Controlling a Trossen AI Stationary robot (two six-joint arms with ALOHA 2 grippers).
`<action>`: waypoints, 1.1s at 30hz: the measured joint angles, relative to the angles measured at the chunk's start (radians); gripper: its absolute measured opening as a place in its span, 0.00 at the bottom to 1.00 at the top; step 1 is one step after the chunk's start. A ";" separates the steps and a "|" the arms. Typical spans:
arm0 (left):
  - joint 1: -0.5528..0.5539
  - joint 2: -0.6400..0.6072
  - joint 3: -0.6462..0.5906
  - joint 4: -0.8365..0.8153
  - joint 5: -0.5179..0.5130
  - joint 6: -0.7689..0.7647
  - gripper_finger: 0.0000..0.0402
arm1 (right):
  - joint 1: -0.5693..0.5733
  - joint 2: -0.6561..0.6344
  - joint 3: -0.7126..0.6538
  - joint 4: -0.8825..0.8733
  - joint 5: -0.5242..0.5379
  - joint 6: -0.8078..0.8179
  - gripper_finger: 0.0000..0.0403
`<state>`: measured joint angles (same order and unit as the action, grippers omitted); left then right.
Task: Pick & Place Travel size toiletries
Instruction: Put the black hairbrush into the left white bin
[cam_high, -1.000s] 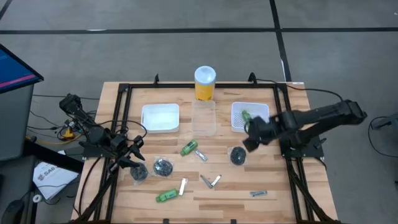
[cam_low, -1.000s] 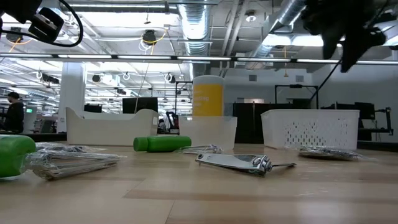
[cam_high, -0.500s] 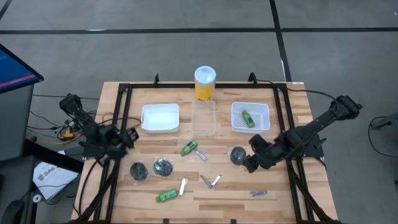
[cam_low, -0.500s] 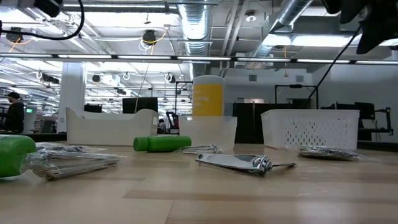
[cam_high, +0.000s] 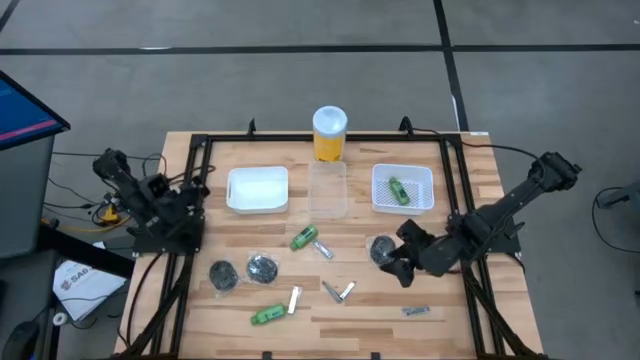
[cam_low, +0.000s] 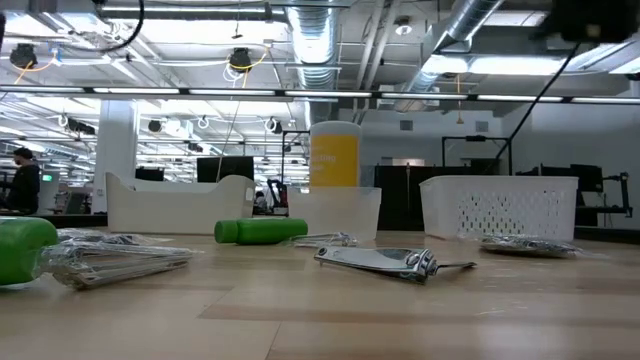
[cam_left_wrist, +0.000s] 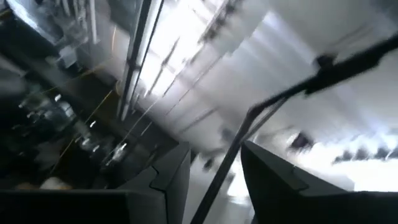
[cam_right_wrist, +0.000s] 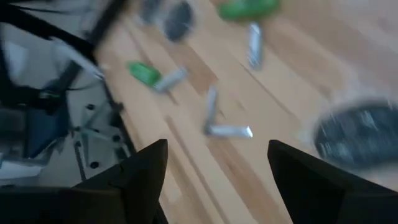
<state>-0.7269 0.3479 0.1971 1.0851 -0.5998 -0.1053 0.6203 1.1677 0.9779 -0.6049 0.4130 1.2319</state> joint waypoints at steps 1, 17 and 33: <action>0.000 0.040 0.050 -0.042 -0.039 0.011 0.35 | 0.005 -0.012 0.000 0.035 0.024 -0.044 0.67; 0.018 0.605 0.690 -1.219 -0.336 -0.519 0.75 | 0.008 -0.279 0.001 0.113 0.064 -0.342 0.67; 0.288 0.985 0.731 -1.772 0.599 -1.162 0.70 | 0.008 -0.358 0.001 -0.003 0.060 -0.350 0.67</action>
<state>-0.4394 1.3330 0.9279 -0.6868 -0.0005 -1.2671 0.6281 0.8093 0.9787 -0.6083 0.4732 0.8824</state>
